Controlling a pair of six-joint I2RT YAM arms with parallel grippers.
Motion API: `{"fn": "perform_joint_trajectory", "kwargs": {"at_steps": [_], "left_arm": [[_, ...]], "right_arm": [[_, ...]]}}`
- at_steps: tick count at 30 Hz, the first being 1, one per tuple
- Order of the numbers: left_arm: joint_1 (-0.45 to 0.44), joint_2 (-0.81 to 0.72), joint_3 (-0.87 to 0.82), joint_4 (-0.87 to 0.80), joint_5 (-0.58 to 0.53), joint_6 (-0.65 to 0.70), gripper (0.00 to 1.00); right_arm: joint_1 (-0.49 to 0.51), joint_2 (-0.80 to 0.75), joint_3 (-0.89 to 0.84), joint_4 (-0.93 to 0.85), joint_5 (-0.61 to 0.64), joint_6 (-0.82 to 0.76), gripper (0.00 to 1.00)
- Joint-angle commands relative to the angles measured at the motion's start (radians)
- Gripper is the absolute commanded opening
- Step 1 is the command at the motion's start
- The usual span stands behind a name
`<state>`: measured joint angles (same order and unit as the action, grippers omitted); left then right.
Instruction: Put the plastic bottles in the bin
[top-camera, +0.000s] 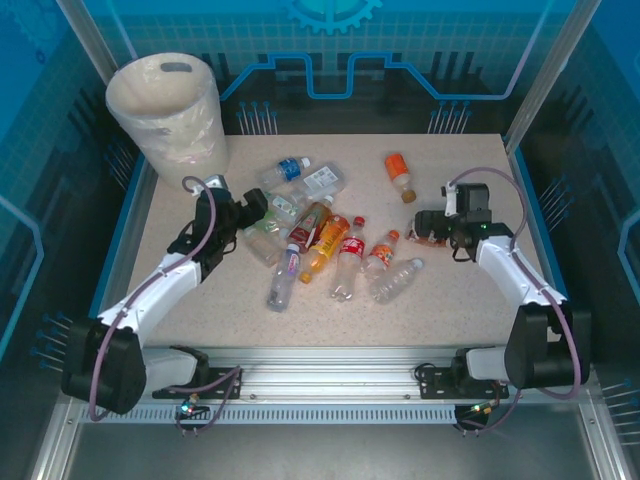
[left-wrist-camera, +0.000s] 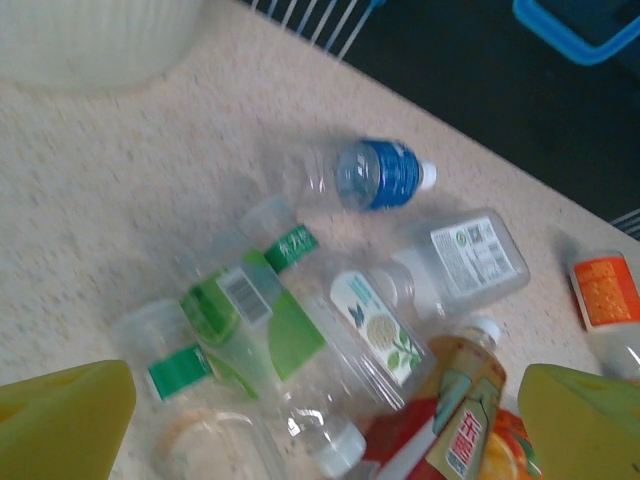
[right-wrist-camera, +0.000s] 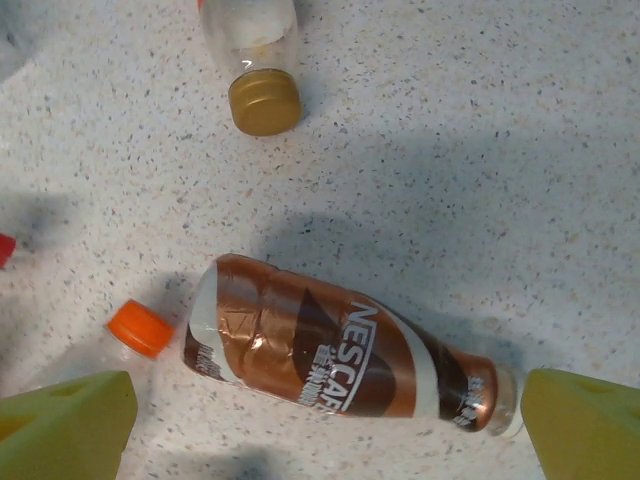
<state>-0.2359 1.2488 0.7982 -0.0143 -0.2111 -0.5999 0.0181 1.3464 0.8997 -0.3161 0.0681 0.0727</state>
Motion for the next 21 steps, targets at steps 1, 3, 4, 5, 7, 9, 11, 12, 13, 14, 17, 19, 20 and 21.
{"fn": "perform_joint_trajectory", "kwargs": {"at_steps": [1, 3, 4, 5, 7, 9, 11, 12, 13, 14, 17, 19, 20, 21], "left_arm": [[-0.004, 0.061, 0.062, -0.096, 0.145, -0.107, 0.99], [-0.005, 0.101, 0.094, -0.107, 0.175, -0.124, 0.99], [-0.005, 0.119, 0.11, -0.112, 0.186, -0.126, 0.99], [-0.005, 0.136, 0.124, -0.113, 0.196, -0.124, 0.99], [-0.004, 0.159, 0.144, -0.11, 0.212, -0.12, 0.99], [-0.004, 0.171, 0.152, -0.095, 0.233, -0.12, 0.99], [-0.004, 0.175, 0.15, -0.073, 0.251, -0.122, 0.99], [-0.005, 0.175, 0.146, -0.065, 0.258, -0.124, 0.99], [-0.004, 0.173, 0.142, -0.056, 0.262, -0.123, 0.99], [-0.004, 0.174, 0.138, -0.051, 0.267, -0.123, 0.99], [-0.004, 0.175, 0.125, -0.032, 0.278, -0.12, 0.99], [-0.004, 0.175, 0.117, -0.016, 0.286, -0.12, 0.99], [-0.004, 0.176, 0.112, -0.007, 0.29, -0.12, 0.99], [-0.005, 0.176, 0.107, 0.003, 0.294, -0.122, 0.99]], "right_arm": [[-0.035, 0.06, 0.049, -0.079, -0.089, -0.24, 1.0], [-0.037, 0.094, 0.062, -0.11, -0.112, -0.354, 1.0], [-0.035, 0.111, 0.073, -0.135, -0.109, -0.403, 1.0], [-0.035, 0.124, 0.086, -0.161, -0.107, -0.45, 1.0], [-0.038, 0.151, 0.097, -0.19, -0.093, -0.542, 1.0], [-0.042, 0.186, 0.105, -0.197, -0.057, -0.62, 1.0], [-0.044, 0.235, 0.125, -0.208, 0.002, -0.678, 1.0], [-0.047, 0.262, 0.139, -0.217, 0.029, -0.707, 1.0], [-0.05, 0.29, 0.148, -0.219, 0.061, -0.734, 1.0], [-0.056, 0.312, 0.159, -0.219, 0.083, -0.755, 1.0], [-0.079, 0.365, 0.186, -0.238, 0.086, -0.804, 0.98], [-0.09, 0.384, 0.184, -0.236, 0.069, -0.826, 0.97], [-0.093, 0.392, 0.183, -0.229, 0.065, -0.833, 0.96], [-0.095, 0.404, 0.184, -0.222, 0.062, -0.839, 0.94]]}}
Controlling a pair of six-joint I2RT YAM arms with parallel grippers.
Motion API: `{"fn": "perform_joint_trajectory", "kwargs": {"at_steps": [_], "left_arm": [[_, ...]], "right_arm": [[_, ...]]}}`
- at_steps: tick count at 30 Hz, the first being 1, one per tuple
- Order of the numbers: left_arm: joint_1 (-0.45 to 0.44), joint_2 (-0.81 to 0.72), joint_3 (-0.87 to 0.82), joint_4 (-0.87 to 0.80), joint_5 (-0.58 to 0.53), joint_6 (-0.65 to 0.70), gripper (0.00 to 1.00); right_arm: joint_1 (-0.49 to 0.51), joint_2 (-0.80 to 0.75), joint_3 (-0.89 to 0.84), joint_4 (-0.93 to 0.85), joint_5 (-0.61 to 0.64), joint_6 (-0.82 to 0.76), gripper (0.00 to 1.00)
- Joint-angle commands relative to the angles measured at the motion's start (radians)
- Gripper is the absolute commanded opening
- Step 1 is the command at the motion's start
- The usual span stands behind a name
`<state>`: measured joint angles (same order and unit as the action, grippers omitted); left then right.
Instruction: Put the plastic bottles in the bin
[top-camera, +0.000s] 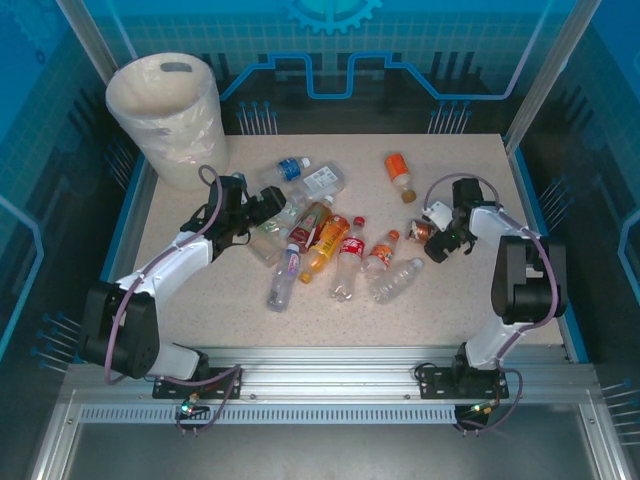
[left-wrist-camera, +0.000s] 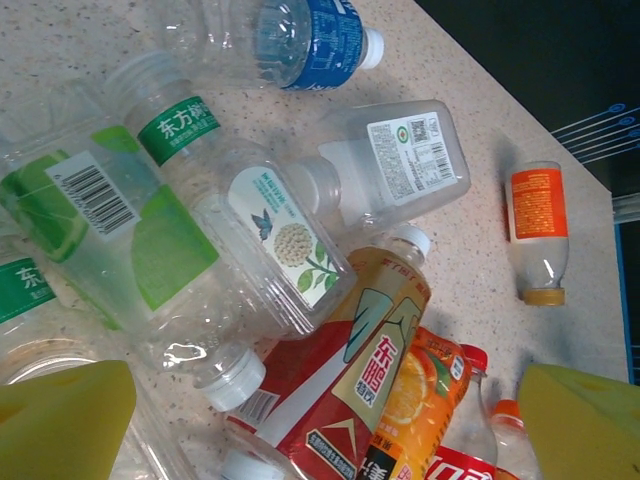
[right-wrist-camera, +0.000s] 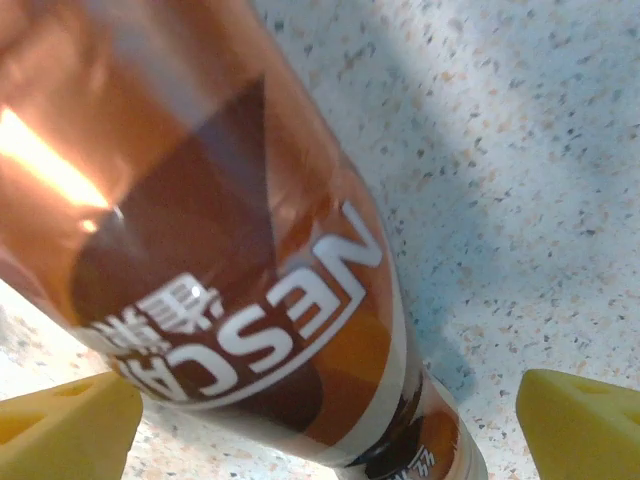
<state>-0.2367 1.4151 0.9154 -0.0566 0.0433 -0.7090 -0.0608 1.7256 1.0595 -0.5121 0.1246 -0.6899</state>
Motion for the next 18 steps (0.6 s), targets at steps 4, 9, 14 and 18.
{"fn": "perform_joint_trajectory", "kwargs": {"at_steps": [4, 9, 14, 18], "left_arm": [[-0.004, 0.011, -0.028, 0.09, 0.068, -0.005, 0.99], [-0.003, 0.015, -0.05, 0.174, 0.145, 0.009, 0.99], [-0.006, 0.021, -0.053, 0.235, 0.214, 0.012, 0.99], [-0.026, 0.027, -0.051, 0.298, 0.263, 0.008, 0.99]], "right_arm": [[-0.007, 0.074, 0.039, -0.028, -0.013, -0.086, 0.81], [0.011, 0.112, 0.045, -0.042, 0.005, -0.071, 0.63], [0.01, 0.079, 0.033, -0.04, 0.032, -0.019, 0.46], [0.01, -0.006, 0.023, -0.018, 0.008, 0.058, 0.34]]}}
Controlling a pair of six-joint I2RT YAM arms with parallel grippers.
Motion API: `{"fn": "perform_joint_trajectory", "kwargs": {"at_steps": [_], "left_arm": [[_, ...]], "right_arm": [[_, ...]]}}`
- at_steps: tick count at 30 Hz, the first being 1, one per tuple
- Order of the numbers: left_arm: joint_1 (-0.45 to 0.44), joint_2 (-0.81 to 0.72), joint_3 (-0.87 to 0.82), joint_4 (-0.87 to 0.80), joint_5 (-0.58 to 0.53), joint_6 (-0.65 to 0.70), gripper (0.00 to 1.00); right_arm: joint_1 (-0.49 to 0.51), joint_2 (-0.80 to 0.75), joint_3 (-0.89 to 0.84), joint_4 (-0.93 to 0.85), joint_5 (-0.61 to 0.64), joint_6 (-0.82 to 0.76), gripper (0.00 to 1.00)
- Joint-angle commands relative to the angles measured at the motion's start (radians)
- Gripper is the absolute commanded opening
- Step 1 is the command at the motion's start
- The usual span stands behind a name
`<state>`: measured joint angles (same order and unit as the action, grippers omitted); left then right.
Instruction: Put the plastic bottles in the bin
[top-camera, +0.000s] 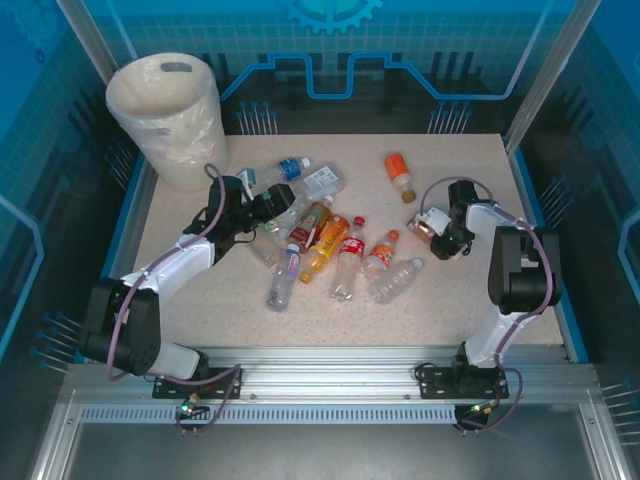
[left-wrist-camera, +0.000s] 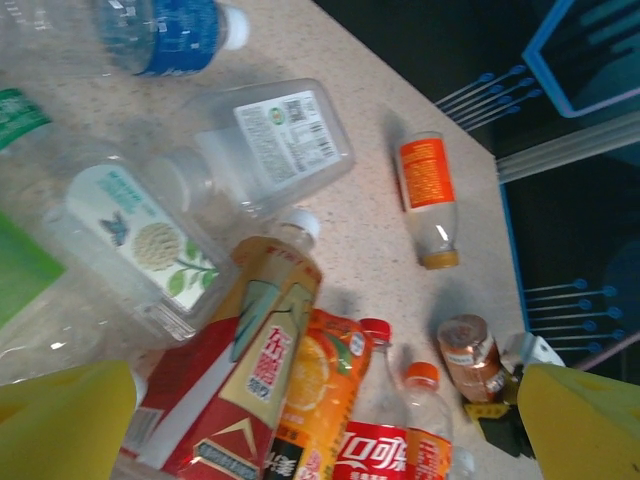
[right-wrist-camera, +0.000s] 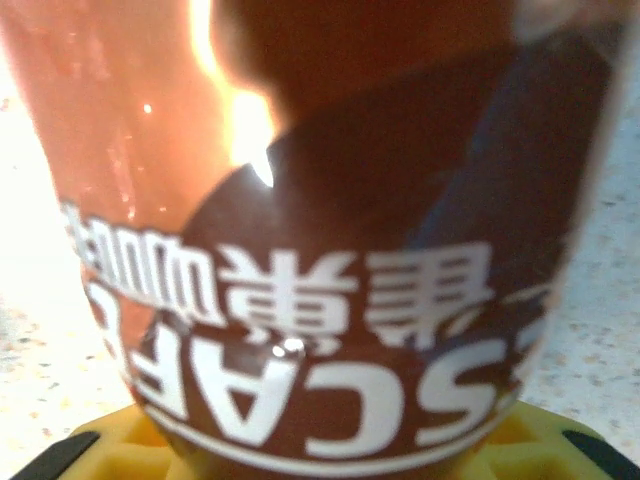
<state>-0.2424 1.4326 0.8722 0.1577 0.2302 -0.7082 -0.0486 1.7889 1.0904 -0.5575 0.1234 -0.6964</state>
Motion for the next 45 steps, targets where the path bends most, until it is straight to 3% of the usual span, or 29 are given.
{"fn": "perform_joint_trajectory", "kwargs": {"at_steps": [1, 6, 11, 15, 20, 24, 31, 38, 45], "left_arm": [[-0.028, 0.011, -0.006, 0.1, 0.086, 0.008, 0.99], [-0.073, 0.038, 0.007, 0.207, 0.145, -0.016, 0.99], [-0.114, 0.101, 0.036, 0.338, 0.235, -0.068, 0.99], [-0.136, 0.157, 0.068, 0.431, 0.304, -0.133, 0.99], [-0.179, 0.148, 0.125, 0.315, 0.268, -0.064, 0.99], [-0.217, 0.154, 0.188, 0.278, 0.333, -0.017, 0.99], [-0.266, 0.195, 0.236, 0.495, 0.528, -0.113, 0.99], [-0.284, 0.219, 0.293, 0.507, 0.566, -0.156, 0.97], [-0.306, 0.226, 0.31, 0.508, 0.605, -0.14, 0.85]], "right_arm": [[-0.002, -0.097, -0.009, 0.032, 0.0, 0.094, 0.3], [0.025, -0.241, -0.025, 0.056, -0.017, 0.279, 0.12], [0.092, -0.376, -0.03, 0.054, -0.055, 0.487, 0.09], [0.123, -0.496, -0.07, 0.106, -0.205, 0.668, 0.09], [0.144, -0.604, -0.16, 0.239, -0.449, 0.839, 0.09], [0.176, -0.617, -0.187, 0.299, -0.642, 0.902, 0.1], [0.251, -0.592, -0.229, 0.476, -0.905, 1.025, 0.11], [0.335, -0.546, -0.17, 0.511, -1.034, 1.05, 0.14], [0.386, -0.483, -0.111, 0.489, -1.023, 1.098, 0.16]]}}
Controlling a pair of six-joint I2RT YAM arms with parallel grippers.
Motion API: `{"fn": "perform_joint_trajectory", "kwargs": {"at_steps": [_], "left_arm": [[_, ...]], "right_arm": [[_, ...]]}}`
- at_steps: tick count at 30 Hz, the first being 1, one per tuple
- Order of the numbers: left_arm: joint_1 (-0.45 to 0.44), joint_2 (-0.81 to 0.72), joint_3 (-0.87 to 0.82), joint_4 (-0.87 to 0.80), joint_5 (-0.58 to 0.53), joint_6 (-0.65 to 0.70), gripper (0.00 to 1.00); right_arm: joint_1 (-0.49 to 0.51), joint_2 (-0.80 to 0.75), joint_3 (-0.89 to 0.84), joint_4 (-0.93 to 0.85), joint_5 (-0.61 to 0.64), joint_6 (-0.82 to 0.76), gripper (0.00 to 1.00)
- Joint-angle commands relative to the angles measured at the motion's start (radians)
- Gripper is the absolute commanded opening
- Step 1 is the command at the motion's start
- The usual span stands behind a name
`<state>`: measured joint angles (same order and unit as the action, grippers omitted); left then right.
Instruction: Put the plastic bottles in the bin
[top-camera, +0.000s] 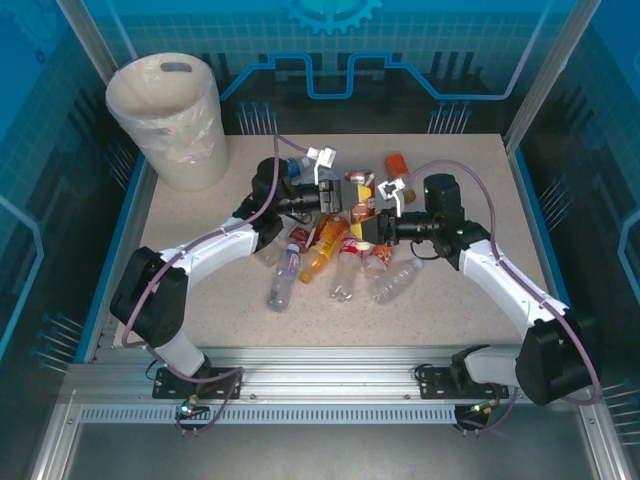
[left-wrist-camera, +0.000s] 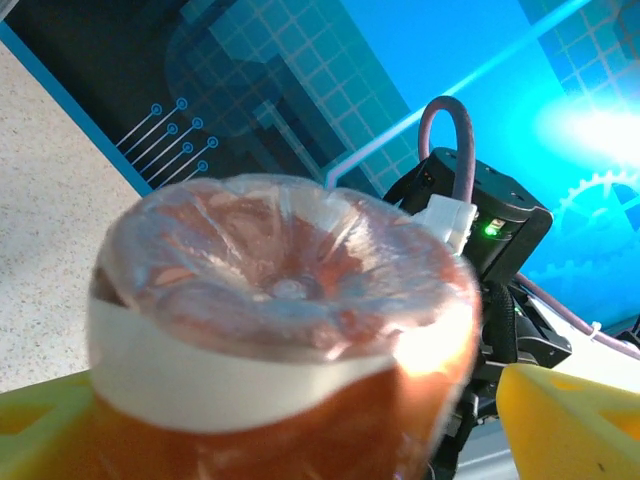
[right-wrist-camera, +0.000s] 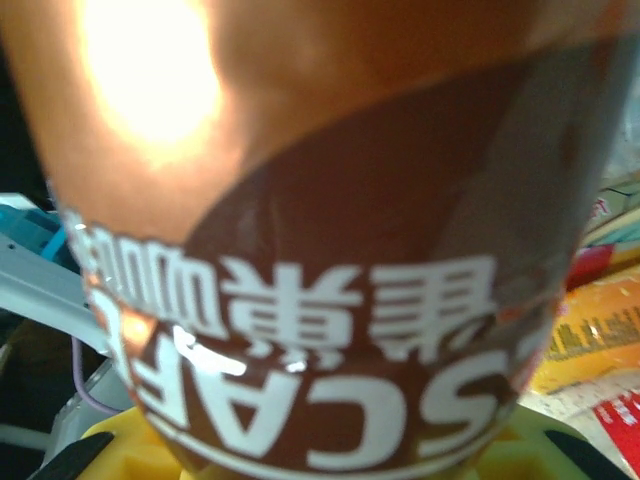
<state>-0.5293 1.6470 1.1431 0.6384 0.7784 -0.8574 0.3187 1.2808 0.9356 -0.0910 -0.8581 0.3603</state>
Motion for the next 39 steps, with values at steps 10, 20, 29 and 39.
{"fn": "perform_joint_trajectory", "kwargs": {"at_steps": [10, 20, 29, 39], "left_arm": [[-0.024, -0.02, 0.022, -0.031, -0.015, 0.082, 0.53], [-0.006, -0.07, 0.218, -0.737, -0.702, 0.439, 0.51], [0.219, -0.003, 0.491, -0.95, -0.944, 0.546, 0.5], [0.385, 0.218, 0.924, -0.884, -1.148, 0.798, 0.52]], "right_arm": [[0.025, 0.027, 0.05, 0.013, -0.008, 0.051, 0.51], [-0.004, -0.086, 0.012, -0.117, 0.382, 0.037, 1.0], [-0.063, -0.192, -0.045, -0.163, 0.699, 0.096, 1.0], [-0.133, -0.293, -0.114, -0.166, 0.79, 0.172, 1.0]]}}
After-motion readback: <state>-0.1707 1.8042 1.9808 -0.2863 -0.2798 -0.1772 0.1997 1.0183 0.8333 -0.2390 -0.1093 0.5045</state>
